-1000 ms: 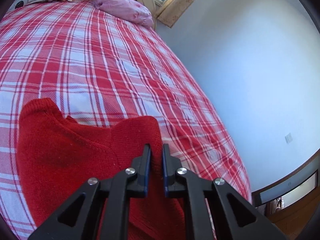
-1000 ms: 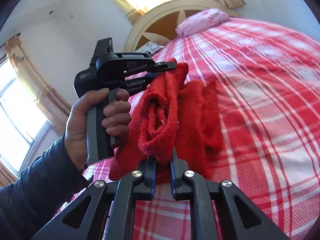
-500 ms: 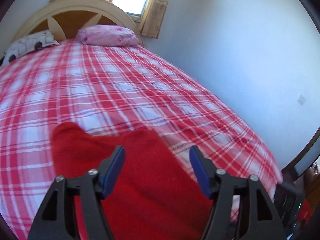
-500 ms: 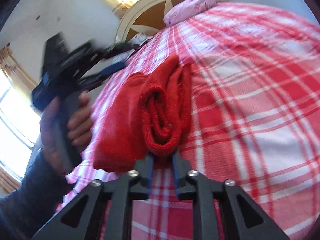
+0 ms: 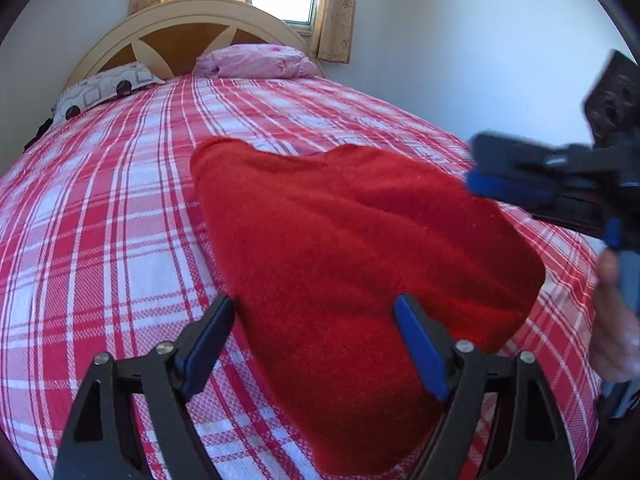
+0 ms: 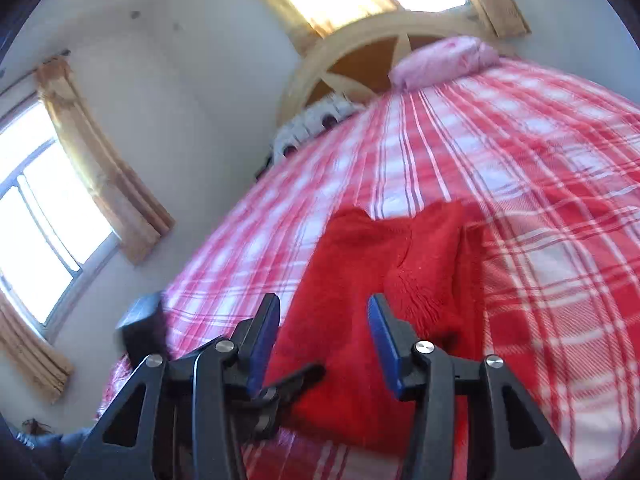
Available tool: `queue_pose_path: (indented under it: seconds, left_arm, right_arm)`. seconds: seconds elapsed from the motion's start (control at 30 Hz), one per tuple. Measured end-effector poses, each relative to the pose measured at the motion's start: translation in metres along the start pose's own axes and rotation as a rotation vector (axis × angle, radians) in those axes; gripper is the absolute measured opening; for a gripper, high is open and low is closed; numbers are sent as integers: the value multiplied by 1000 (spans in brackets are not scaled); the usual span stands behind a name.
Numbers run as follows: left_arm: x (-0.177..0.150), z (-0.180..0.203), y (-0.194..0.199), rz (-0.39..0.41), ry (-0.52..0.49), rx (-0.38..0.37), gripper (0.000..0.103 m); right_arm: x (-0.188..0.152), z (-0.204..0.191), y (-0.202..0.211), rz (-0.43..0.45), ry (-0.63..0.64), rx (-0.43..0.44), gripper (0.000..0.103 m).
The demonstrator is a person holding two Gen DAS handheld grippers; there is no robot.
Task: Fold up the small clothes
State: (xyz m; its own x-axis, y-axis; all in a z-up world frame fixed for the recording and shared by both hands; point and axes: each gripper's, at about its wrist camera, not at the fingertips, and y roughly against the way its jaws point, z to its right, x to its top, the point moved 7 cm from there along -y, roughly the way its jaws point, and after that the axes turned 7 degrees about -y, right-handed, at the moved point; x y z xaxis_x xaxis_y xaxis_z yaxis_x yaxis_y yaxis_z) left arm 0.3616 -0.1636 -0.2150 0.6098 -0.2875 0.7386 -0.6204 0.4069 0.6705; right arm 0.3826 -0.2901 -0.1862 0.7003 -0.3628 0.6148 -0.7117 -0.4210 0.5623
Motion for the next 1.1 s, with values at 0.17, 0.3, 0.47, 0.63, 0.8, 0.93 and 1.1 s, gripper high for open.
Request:
queue_pose_path:
  seconds: [0.17,0.3,0.47,0.63,0.8,0.93,1.1]
  left_arm:
    - [-8,-5,-2,-12,36,-21,102]
    - [-10,-7,-3,-11,58,-53,103]
    - [-15,-11,-1,-9,95,-78,103]
    - [-16,-16,1,0,129,-85,103]
    - [-16,-16,4,6,116,-57,103]
    - [-18,-12,1,-13,86,-52,103]
    - [-20,-11,0,-26,83,-56,103]
  right_arm:
    - [-5,67,-8,-8,-263,-19,38]
    - [-11,72,4,19,-263,-39,38]
    - [-15,47,19,48,-146,-127,40]
    - [-20,-4,49,149,55,-155,40]
    - [-61,-4,28,22,171,-284,40]
    - [-78,28,17,-23,140,-322,40]
    - [-77,34,16,-41,126,-315,40]
